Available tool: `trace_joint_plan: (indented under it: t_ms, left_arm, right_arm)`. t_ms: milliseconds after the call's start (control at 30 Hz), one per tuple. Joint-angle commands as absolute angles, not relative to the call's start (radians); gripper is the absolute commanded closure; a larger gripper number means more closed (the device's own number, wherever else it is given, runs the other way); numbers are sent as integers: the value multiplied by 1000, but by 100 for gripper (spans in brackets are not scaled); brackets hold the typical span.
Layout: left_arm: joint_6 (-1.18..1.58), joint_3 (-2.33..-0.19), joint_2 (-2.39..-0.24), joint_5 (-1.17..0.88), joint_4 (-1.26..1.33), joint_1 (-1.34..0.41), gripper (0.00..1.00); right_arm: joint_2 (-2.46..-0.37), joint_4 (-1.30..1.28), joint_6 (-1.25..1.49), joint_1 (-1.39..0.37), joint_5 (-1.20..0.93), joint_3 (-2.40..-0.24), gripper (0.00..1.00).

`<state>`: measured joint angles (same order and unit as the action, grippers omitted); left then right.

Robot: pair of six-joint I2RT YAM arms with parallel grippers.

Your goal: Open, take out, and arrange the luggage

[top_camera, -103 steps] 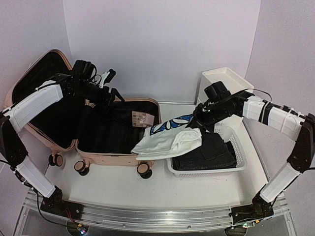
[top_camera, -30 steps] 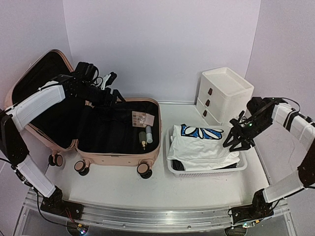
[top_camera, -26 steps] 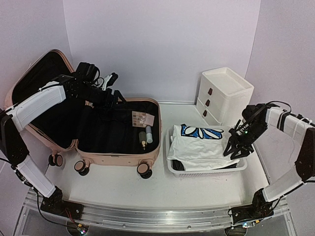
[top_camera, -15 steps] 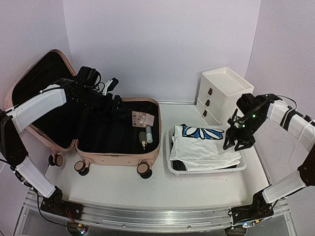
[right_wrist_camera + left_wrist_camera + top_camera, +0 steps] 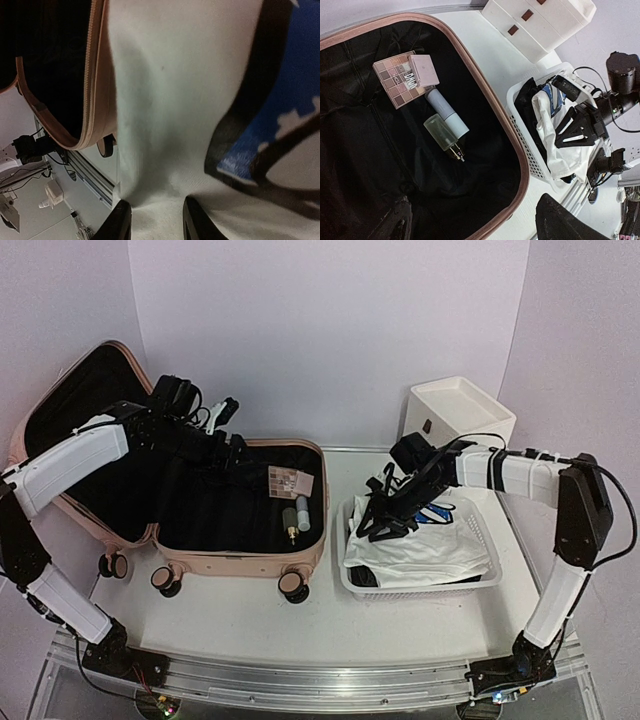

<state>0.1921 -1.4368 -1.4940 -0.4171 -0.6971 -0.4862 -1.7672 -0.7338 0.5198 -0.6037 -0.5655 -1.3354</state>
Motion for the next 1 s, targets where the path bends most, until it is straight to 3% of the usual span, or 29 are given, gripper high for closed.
trace_joint_plan:
  t_ms: [0,67,267,467,567,700,833,967]
  left_arm:
    - [198,-1419,-1436,-405,-661,-492,14]
    - [195,-1411,-1437,-404,-661,-492,14]
    - [186,-1395,-1431,-400,-658,-492,14]
    - [173,-1388,-1418,-380,-659,-492,14]
    - [172,-1388,-1411,-372,-658,-492,14]
    - [167,-1383,-1396,-370,-658,-492,14]
    - [170,-1372,-1383,-376,-658,-492,14]
    - [162,-1357,-1368,-376,-659,-493,13]
  right_arm:
    - [-1788,-617,533,-602,-482,-1250,64]
    - [-1817,-657,499,-600,-318,-1210,64]
    - [-1824,-864,420,-642,-162,-1292,62]
    - [-1763,-1060,365,-787,-70,-1549,45]
    - [-1789,-1070,397,-825,-74,-1609,42]
    - [-1876,-1072,436,-863,-9,-1705,42]
    - [-1968,-1082,518,-867,58,-1785,59]
    - [-2044,-1082,543,-890,103,-1839,58]
